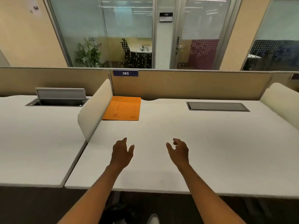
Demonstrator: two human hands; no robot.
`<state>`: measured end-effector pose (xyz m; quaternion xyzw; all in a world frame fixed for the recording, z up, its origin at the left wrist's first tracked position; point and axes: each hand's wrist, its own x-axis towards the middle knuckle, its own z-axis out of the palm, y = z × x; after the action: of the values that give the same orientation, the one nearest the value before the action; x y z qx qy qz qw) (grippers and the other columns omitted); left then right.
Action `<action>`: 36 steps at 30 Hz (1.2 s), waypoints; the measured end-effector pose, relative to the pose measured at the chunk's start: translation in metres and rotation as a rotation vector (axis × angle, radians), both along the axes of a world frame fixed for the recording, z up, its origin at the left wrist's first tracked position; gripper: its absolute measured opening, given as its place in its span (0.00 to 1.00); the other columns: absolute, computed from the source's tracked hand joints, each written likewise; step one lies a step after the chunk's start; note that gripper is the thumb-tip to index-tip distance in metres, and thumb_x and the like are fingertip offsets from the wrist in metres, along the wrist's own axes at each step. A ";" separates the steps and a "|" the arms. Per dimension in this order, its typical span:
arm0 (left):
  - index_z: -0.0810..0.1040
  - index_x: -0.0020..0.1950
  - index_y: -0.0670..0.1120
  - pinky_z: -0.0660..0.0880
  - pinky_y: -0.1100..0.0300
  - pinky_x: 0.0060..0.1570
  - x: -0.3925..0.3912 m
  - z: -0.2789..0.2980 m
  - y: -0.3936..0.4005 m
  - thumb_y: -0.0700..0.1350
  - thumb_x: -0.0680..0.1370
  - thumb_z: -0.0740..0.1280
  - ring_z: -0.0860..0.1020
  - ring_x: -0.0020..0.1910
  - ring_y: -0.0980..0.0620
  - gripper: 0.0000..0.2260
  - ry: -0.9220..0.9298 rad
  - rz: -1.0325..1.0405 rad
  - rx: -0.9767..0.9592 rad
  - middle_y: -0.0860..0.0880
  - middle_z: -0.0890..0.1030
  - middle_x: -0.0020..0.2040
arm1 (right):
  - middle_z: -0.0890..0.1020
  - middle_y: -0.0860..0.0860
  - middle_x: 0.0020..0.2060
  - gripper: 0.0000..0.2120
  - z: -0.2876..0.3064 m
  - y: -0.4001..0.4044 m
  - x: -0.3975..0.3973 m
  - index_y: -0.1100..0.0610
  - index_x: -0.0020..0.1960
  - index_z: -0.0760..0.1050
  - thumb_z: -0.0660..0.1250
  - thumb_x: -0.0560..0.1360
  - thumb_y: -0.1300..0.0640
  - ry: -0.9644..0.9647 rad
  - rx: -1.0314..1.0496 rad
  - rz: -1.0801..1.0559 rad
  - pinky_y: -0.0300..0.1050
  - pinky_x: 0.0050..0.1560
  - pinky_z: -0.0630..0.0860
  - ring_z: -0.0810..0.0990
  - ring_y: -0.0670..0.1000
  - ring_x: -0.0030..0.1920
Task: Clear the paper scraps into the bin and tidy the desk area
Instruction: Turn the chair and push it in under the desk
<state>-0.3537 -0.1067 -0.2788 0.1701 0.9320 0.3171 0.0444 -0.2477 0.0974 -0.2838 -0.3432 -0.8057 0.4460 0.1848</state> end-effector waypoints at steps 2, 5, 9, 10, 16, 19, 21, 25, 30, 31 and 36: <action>0.63 0.76 0.40 0.60 0.52 0.72 0.036 0.002 -0.005 0.51 0.81 0.62 0.65 0.73 0.42 0.27 -0.028 -0.016 0.051 0.39 0.70 0.71 | 0.77 0.57 0.61 0.23 0.003 -0.005 0.039 0.60 0.68 0.71 0.67 0.77 0.51 0.003 0.026 -0.007 0.50 0.64 0.72 0.76 0.56 0.61; 0.62 0.76 0.42 0.62 0.50 0.72 0.084 0.003 -0.006 0.53 0.80 0.62 0.65 0.73 0.42 0.27 -0.048 -0.042 0.087 0.40 0.69 0.73 | 0.76 0.56 0.61 0.23 0.006 -0.007 0.091 0.59 0.69 0.71 0.66 0.78 0.51 0.012 0.042 -0.027 0.48 0.63 0.73 0.75 0.55 0.62; 0.60 0.77 0.45 0.61 0.49 0.73 0.151 0.003 -0.002 0.56 0.80 0.61 0.62 0.75 0.43 0.28 -0.131 -0.075 0.086 0.43 0.66 0.75 | 0.75 0.54 0.63 0.23 0.008 -0.006 0.163 0.57 0.70 0.70 0.66 0.78 0.49 -0.009 0.021 -0.072 0.46 0.63 0.72 0.75 0.54 0.63; 0.60 0.77 0.45 0.61 0.49 0.73 0.166 0.001 0.001 0.56 0.80 0.60 0.62 0.75 0.43 0.29 -0.138 -0.085 0.080 0.43 0.65 0.75 | 0.75 0.54 0.63 0.23 0.008 -0.005 0.178 0.56 0.70 0.69 0.66 0.78 0.49 -0.009 0.018 -0.076 0.45 0.62 0.72 0.75 0.54 0.63; 0.62 0.76 0.44 0.63 0.49 0.72 0.270 0.001 0.020 0.55 0.80 0.62 0.65 0.74 0.44 0.28 -0.136 -0.152 0.089 0.43 0.68 0.74 | 0.74 0.53 0.64 0.23 0.010 0.005 0.292 0.55 0.71 0.69 0.65 0.78 0.49 0.006 0.019 -0.129 0.44 0.60 0.72 0.75 0.52 0.63; 0.64 0.75 0.44 0.65 0.48 0.71 0.330 0.000 0.035 0.55 0.79 0.64 0.67 0.73 0.43 0.27 -0.132 -0.174 0.105 0.43 0.70 0.73 | 0.74 0.52 0.62 0.22 0.012 0.016 0.360 0.56 0.69 0.70 0.66 0.78 0.49 0.005 0.043 -0.167 0.44 0.59 0.74 0.75 0.52 0.62; 0.67 0.73 0.44 0.68 0.47 0.69 0.370 -0.002 0.045 0.54 0.79 0.64 0.70 0.70 0.41 0.26 -0.107 -0.185 0.110 0.41 0.73 0.70 | 0.74 0.52 0.62 0.22 0.010 0.023 0.405 0.56 0.69 0.70 0.66 0.78 0.49 -0.013 0.071 -0.184 0.42 0.57 0.73 0.76 0.52 0.61; 0.64 0.75 0.43 0.68 0.45 0.70 0.456 -0.004 0.069 0.55 0.79 0.64 0.69 0.71 0.40 0.28 -0.120 -0.199 0.080 0.40 0.72 0.71 | 0.74 0.53 0.61 0.23 0.005 0.041 0.500 0.56 0.70 0.69 0.66 0.78 0.49 -0.065 0.116 -0.190 0.40 0.56 0.72 0.76 0.51 0.59; 0.64 0.75 0.41 0.66 0.46 0.72 0.567 -0.003 0.088 0.53 0.80 0.63 0.68 0.71 0.40 0.28 -0.130 -0.261 0.065 0.39 0.71 0.71 | 0.75 0.55 0.60 0.23 0.001 0.059 0.612 0.58 0.69 0.71 0.67 0.77 0.49 -0.099 0.126 -0.212 0.43 0.58 0.71 0.75 0.52 0.59; 0.64 0.75 0.40 0.66 0.46 0.71 0.587 -0.003 0.092 0.53 0.80 0.63 0.69 0.71 0.40 0.28 -0.130 -0.277 0.061 0.38 0.71 0.70 | 0.75 0.55 0.59 0.24 0.001 0.063 0.633 0.58 0.69 0.71 0.67 0.77 0.49 -0.103 0.125 -0.226 0.43 0.59 0.71 0.75 0.53 0.60; 0.66 0.74 0.39 0.65 0.49 0.71 0.671 -0.006 0.109 0.52 0.80 0.64 0.70 0.70 0.41 0.27 -0.124 -0.360 0.064 0.37 0.73 0.69 | 0.77 0.56 0.57 0.22 0.002 0.072 0.722 0.60 0.66 0.73 0.68 0.76 0.51 -0.086 0.134 -0.322 0.45 0.60 0.71 0.77 0.55 0.58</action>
<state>0.3177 0.0019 -0.2844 0.3155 0.8714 0.3435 0.1521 0.4744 0.1696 -0.2822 -0.4736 -0.7754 0.3406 0.2417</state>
